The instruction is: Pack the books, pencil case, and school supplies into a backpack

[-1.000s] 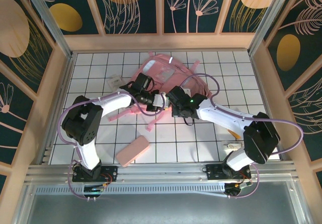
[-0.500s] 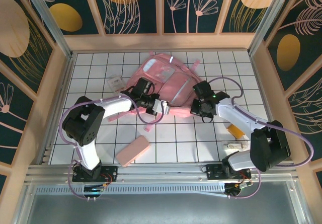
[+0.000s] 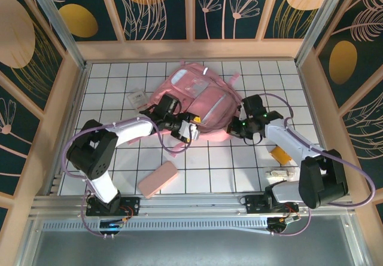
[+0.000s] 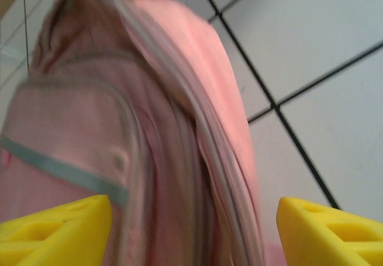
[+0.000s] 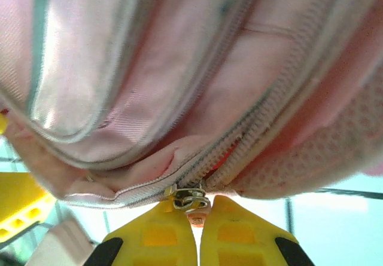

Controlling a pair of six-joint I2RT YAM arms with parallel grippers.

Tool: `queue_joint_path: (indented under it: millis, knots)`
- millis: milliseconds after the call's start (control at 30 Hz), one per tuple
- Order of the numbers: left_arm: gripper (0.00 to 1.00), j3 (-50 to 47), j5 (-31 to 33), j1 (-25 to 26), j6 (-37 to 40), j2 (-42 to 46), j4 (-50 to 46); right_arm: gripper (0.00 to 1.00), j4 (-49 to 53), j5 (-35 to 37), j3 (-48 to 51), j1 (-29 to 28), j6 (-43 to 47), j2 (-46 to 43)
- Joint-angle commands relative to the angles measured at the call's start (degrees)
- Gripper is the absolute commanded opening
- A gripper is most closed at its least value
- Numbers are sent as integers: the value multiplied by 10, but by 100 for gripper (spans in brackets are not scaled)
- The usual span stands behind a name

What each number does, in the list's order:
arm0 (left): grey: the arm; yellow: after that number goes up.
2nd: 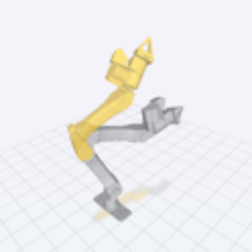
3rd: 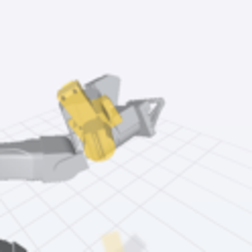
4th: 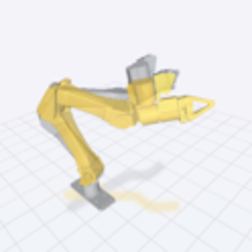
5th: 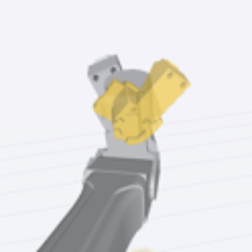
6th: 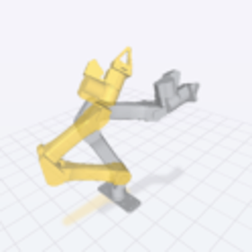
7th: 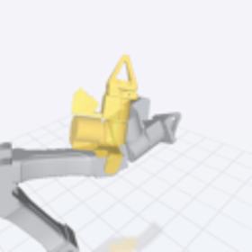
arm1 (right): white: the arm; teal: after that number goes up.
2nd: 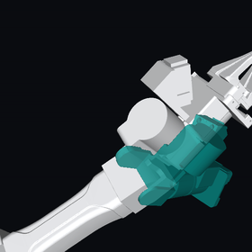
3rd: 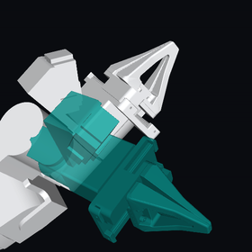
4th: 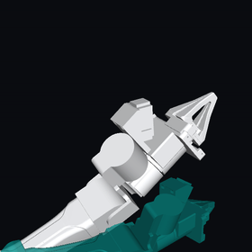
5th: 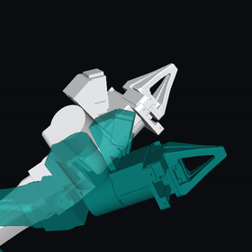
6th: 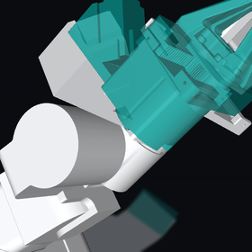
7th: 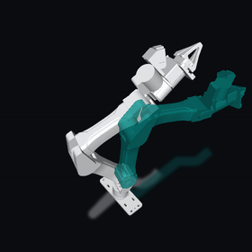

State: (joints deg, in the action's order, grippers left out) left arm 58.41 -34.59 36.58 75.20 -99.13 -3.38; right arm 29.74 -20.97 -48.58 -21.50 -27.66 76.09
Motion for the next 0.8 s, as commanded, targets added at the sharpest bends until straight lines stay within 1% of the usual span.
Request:
queue_joint_path:
  millis: [0,133,200,333,433,500,533,567,600,667,767]
  knots:
    - [72,45,-69,39,-25,13,-28,0,-8,-69,-19,-27,13,-12]
    - [66,58,-83,55,-91,-31,40,0,9,-64,-42,-50,29,2]
    - [63,65,-81,58,-104,-42,59,0,9,-61,-40,-53,29,2]
    - [55,82,-65,62,-107,-65,44,0,1,-64,-31,-52,29,-5]
    - [44,82,-49,63,-108,-77,34,0,3,-54,-30,-52,25,-9]
    - [33,80,-36,65,-111,-79,33,0,11,-35,-29,-50,22,-11]
    - [23,79,-33,65,-109,-80,31,0,16,-25,-29,-48,19,-11]
    - [8,77,-32,65,-104,-77,30,0,24,-8,-30,-43,13,-9]
    - [0,74,-33,65,-99,-75,27,0,31,10,-29,-39,6,-7]
    - [0,61,-36,64,-80,-63,27,0,48,58,-32,-22,-11,1]
    - [0,36,-37,65,-51,-42,29,0,64,106,-42,7,-26,21]
